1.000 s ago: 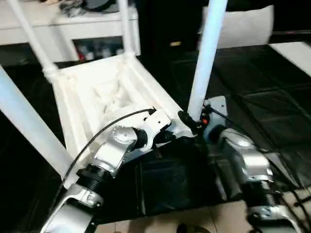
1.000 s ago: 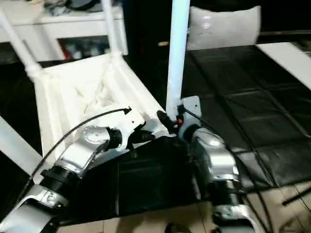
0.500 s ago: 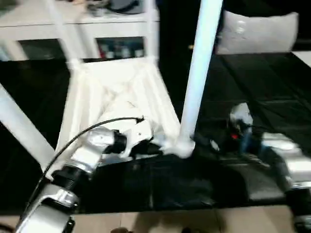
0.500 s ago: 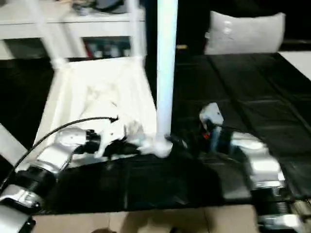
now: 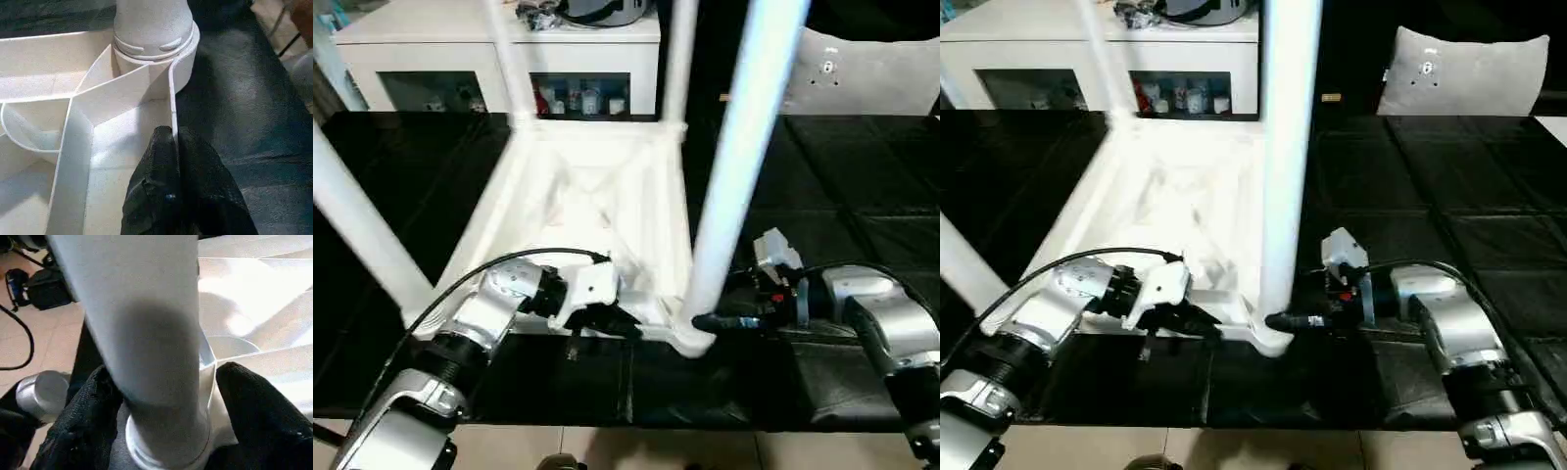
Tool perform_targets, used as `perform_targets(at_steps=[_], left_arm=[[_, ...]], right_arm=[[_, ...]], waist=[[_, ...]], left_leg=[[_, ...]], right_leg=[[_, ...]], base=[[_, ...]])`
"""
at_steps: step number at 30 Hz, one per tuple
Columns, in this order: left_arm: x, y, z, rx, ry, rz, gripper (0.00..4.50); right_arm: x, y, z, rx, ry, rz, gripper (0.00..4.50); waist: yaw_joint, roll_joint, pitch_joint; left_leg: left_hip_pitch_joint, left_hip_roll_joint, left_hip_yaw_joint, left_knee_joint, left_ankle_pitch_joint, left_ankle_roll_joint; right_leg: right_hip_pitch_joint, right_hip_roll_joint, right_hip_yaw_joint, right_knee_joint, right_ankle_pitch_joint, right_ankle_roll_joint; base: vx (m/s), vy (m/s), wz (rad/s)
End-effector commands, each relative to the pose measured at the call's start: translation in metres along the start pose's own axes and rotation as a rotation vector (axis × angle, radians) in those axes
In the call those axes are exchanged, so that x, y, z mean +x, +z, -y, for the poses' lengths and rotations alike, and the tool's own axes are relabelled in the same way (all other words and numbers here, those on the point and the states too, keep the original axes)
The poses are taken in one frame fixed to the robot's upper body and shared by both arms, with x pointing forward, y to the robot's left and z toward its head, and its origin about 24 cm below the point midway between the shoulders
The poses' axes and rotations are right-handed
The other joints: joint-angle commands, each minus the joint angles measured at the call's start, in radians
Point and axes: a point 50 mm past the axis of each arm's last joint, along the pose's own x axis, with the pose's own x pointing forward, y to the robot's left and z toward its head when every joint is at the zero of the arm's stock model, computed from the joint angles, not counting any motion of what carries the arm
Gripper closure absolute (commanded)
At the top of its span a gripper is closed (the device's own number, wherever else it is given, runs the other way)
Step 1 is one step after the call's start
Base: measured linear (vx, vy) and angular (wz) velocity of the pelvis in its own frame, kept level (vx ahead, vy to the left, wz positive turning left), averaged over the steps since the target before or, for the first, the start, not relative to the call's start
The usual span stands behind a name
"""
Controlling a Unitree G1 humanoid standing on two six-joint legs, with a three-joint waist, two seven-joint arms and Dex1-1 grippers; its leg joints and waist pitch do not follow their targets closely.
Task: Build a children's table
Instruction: Rotate leg to tighten
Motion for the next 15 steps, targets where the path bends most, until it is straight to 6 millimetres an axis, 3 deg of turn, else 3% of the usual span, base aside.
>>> perform_targets(at_steps=[1, 9, 15], left_arm=[[0.0018, 0.0191, -0.0066, 0.106, -0.045, 0.012, 4.5], [-0.0017, 0.0144, -0.0076, 0.094, -0.037, 0.0, 4.5], [-0.0028, 0.0131, -0.0096, 0.062, -0.008, 0.01, 4.5]], right_arm=[[0.001, 0.0028, 0.0011, -0.006, 0.029, -0.01, 1.6], [0.0055, 0.0007, -0.0008, 0.054, 0.098, -0.011, 2.36], [0.0073, 0.0016, -0.0046, 0.109, 0.106, 0.038, 2.46]], waist=[[-0.006, -0.02, -0.082], [-0.007, -0.02, -0.079], [-0.007, -0.02, -0.079]], left_leg=[[0.004, 0.026, 0.009, -0.065, -0.125, 0.094], [0.004, 0.021, 0.01, -0.065, -0.142, 0.082], [0.005, 0.022, 0.009, -0.065, -0.14, 0.08]], right_leg=[[0.067, -0.058, 0.056, -0.058, -0.35, -0.13], [0.067, -0.054, 0.051, -0.069, -0.419, -0.095], [0.066, -0.054, 0.051, -0.068, -0.417, -0.093]], base=[[0.0, 0.0, 0.0], [0.0, 0.0, 0.0], [0.0, 0.0, 0.0]])
